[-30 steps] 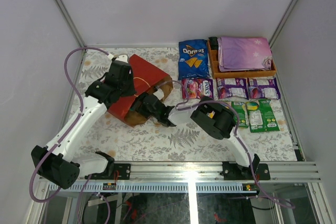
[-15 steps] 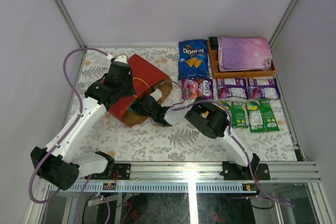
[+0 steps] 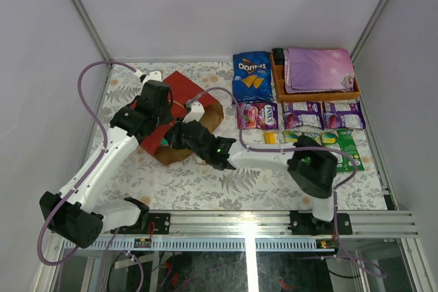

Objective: Take the snacks out of the paper bag

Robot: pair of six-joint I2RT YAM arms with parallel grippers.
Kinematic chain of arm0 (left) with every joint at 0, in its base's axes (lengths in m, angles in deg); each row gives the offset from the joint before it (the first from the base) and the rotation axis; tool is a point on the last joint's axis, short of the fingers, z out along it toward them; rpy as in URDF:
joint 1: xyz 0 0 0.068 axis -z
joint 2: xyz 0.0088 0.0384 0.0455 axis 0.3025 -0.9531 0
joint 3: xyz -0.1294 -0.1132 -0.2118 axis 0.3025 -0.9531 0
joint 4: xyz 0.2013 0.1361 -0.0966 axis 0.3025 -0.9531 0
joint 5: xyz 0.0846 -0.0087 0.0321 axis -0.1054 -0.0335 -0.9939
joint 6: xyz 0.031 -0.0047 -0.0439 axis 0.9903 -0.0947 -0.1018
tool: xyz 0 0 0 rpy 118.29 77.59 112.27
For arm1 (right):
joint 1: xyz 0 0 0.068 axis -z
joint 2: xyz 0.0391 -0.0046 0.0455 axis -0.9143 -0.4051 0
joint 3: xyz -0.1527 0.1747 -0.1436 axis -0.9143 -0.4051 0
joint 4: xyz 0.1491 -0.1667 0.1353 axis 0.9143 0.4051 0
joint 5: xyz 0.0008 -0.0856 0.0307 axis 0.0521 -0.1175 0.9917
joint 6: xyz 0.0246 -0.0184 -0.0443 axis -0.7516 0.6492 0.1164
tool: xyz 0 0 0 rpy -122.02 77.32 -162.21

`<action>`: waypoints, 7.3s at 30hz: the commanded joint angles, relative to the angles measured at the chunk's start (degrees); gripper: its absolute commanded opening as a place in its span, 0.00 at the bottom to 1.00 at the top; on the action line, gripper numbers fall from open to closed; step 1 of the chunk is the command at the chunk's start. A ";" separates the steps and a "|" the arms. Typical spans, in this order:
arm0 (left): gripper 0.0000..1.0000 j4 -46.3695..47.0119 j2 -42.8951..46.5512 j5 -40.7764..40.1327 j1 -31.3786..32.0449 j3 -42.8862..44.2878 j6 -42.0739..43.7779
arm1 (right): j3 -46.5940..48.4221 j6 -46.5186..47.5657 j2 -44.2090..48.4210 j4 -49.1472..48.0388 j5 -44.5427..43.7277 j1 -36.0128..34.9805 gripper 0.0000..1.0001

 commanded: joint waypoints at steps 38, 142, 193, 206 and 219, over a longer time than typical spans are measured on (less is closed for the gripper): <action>0.00 1.18 0.08 -2.40 -2.80 -0.77 0.73 | -36.02 6.83 37.84 24.00 27.92 19.49 0.00; 0.00 -0.70 -3.70 -0.06 -4.12 2.37 -0.38 | -16.92 12.56 20.74 10.36 19.68 13.98 1.00; 0.00 0.40 -2.61 11.15 -4.12 1.14 -1.41 | 12.31 -45.32 -28.53 -9.59 -13.53 12.08 0.34; 0.00 -3.40 -7.58 0.12 -4.25 10.49 -5.13 | 4.15 -12.31 -7.41 -3.65 1.27 9.68 0.00; 0.00 -8.60 -17.64 -8.32 -8.74 26.22 -8.75 | -5.82 11.35 32.80 17.24 27.78 8.88 0.00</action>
